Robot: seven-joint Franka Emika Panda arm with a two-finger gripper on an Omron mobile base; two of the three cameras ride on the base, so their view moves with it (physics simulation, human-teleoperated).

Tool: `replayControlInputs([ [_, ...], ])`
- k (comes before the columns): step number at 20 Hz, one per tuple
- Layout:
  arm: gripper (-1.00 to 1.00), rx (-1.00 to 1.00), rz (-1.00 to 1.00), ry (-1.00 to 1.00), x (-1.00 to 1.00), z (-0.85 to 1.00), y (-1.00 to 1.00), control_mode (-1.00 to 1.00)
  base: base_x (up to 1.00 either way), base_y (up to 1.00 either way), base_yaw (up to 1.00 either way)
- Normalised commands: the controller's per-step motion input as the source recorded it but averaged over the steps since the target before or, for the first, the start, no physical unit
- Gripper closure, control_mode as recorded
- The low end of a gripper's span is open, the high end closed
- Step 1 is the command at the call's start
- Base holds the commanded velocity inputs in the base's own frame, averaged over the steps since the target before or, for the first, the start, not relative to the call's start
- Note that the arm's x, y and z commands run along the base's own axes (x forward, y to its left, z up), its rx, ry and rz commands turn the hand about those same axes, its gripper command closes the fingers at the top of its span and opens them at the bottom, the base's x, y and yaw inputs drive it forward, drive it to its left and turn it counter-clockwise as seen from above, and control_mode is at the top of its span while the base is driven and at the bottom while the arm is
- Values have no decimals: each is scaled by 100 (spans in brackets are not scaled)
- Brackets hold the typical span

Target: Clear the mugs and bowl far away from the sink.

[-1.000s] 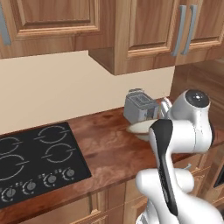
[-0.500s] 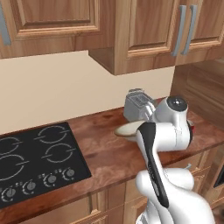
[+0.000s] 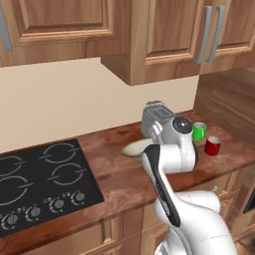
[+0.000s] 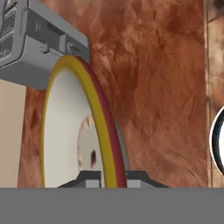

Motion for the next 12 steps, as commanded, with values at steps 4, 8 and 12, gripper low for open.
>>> replayControlInputs([
  [4,100,0,0,1,63,-42,21,-100,0,0,0],
  [8,100,0,0,0,48,-50,22,-100,0,0,0],
  [12,100,0,0,1,44,-56,16,-100,0,0,0],
])
